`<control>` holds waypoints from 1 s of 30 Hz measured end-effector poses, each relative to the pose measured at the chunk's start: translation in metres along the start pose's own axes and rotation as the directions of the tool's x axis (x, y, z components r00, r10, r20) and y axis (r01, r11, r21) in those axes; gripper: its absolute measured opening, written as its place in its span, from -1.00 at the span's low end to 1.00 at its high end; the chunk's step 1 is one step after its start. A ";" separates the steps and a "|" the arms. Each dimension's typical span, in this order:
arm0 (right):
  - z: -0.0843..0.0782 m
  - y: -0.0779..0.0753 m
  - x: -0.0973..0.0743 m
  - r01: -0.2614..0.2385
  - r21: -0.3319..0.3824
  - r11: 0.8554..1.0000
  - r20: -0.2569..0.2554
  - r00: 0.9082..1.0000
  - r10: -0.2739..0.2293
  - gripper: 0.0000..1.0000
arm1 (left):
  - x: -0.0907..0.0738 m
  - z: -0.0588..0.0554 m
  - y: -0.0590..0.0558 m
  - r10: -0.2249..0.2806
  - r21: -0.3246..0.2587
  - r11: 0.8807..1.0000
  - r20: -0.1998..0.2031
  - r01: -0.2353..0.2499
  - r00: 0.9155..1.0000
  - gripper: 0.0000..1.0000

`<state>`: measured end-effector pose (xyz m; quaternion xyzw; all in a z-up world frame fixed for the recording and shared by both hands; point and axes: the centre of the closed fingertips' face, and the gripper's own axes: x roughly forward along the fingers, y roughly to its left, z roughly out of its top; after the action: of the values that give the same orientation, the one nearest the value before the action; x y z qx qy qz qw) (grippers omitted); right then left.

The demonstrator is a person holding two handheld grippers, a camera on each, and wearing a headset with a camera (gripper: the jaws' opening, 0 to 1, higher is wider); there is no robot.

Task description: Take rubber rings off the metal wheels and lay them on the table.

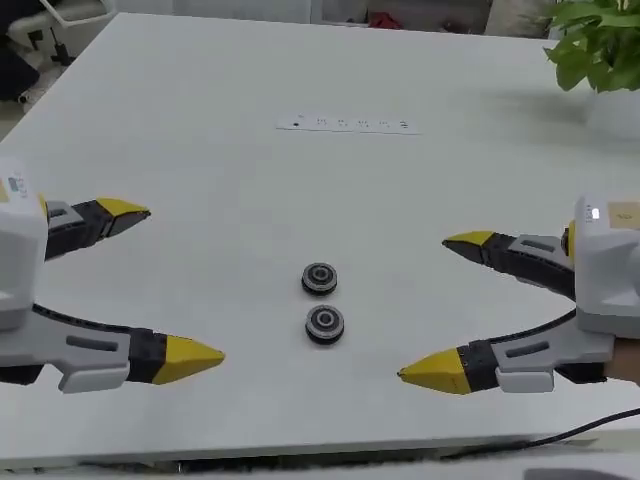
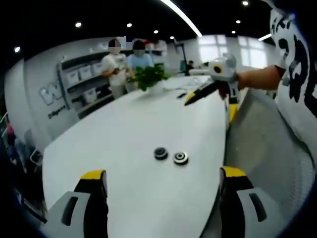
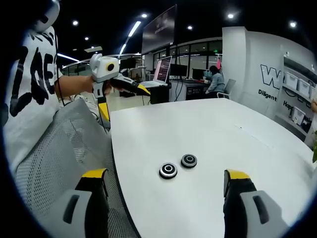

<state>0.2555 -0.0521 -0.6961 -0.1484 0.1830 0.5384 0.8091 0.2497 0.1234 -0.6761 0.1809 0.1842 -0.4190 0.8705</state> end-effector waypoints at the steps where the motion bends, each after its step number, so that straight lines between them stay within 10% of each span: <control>1: -0.001 0.000 0.000 -0.002 0.002 1.000 -0.001 1.000 0.002 0.84 | 0.000 0.000 0.000 0.000 0.000 1.000 0.001 0.000 1.000 0.92; 30: -0.004 -0.004 0.007 -0.026 -0.037 0.999 -0.011 1.000 0.026 0.66 | 0.010 0.001 -0.002 -0.024 -0.002 1.000 0.017 0.024 1.000 0.88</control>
<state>0.2613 -0.0495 -0.7033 -0.1636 0.1792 0.5513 0.7982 0.2536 0.1150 -0.6799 0.1742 0.1794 -0.4305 0.8672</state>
